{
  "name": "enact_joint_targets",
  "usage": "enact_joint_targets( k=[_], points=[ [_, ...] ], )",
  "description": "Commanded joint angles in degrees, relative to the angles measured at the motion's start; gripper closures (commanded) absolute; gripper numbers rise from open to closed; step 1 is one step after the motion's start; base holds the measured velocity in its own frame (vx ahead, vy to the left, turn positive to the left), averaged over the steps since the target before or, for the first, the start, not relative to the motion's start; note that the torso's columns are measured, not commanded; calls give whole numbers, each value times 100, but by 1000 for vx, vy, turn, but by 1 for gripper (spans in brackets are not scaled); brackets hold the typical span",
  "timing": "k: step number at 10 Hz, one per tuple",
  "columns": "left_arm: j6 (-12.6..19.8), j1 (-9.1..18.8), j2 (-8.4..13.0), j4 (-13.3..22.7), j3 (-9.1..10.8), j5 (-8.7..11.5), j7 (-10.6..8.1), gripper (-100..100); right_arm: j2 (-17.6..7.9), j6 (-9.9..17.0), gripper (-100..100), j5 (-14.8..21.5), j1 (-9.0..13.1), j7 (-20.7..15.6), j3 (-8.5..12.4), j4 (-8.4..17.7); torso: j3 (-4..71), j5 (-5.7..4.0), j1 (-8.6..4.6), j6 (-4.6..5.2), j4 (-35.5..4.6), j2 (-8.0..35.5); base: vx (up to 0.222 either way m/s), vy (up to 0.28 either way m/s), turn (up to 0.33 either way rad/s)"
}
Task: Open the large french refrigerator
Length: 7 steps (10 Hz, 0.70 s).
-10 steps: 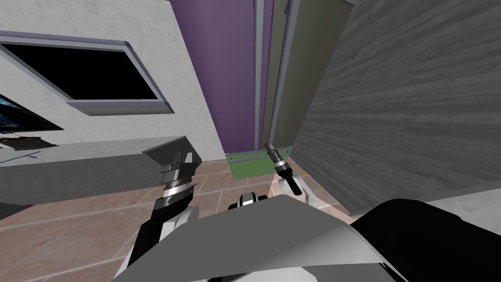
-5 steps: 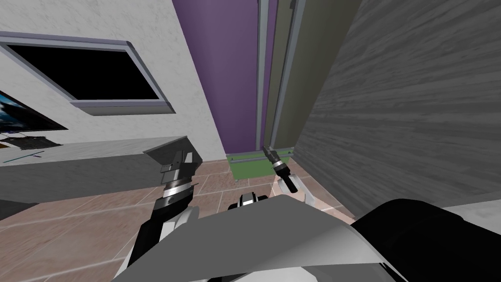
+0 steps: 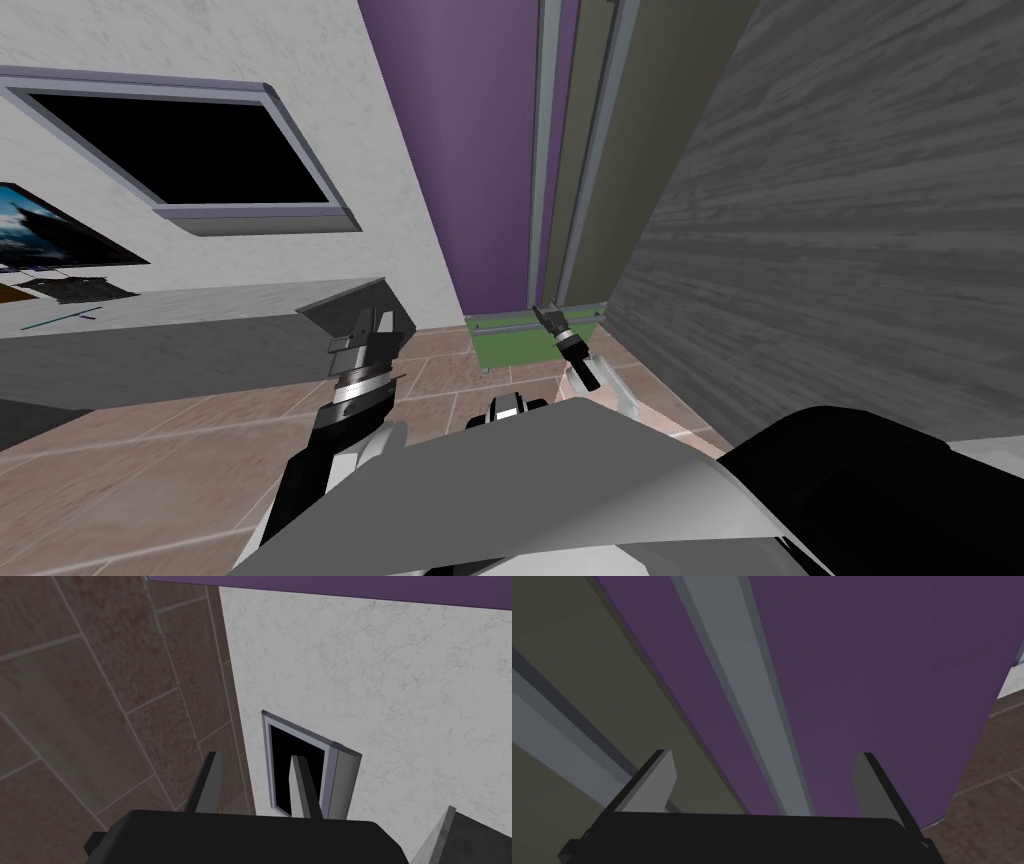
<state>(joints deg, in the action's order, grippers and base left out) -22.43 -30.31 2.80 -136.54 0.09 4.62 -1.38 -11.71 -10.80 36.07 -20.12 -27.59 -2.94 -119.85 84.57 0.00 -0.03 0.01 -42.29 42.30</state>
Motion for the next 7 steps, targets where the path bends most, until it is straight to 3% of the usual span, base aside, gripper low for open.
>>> enact_joint_targets(
  k=[1, 2, 7],
  points=[
    [0, 0, 0, 0, 0, 0, 0, 0, -109, 322, -100, 455, 88, -330, -57, 209, -2, -1, 0, -1, -1, 2, 48, 31, 35],
    [0, 0, 0, 0, 0, 0, 0, 0, -109, 322, -100, 534, 88, -330, -57, 209, 1, 1, 5, -1, 0, -3, 39, 21, 12],
    [0, 0, 0, 0, 0, 0, 0, 0, -291, 841, -100, 1374, 257, -921, -150, 656, -1, 0, 1, -1, 0, 1, 40, 23, 24]
  ],
)
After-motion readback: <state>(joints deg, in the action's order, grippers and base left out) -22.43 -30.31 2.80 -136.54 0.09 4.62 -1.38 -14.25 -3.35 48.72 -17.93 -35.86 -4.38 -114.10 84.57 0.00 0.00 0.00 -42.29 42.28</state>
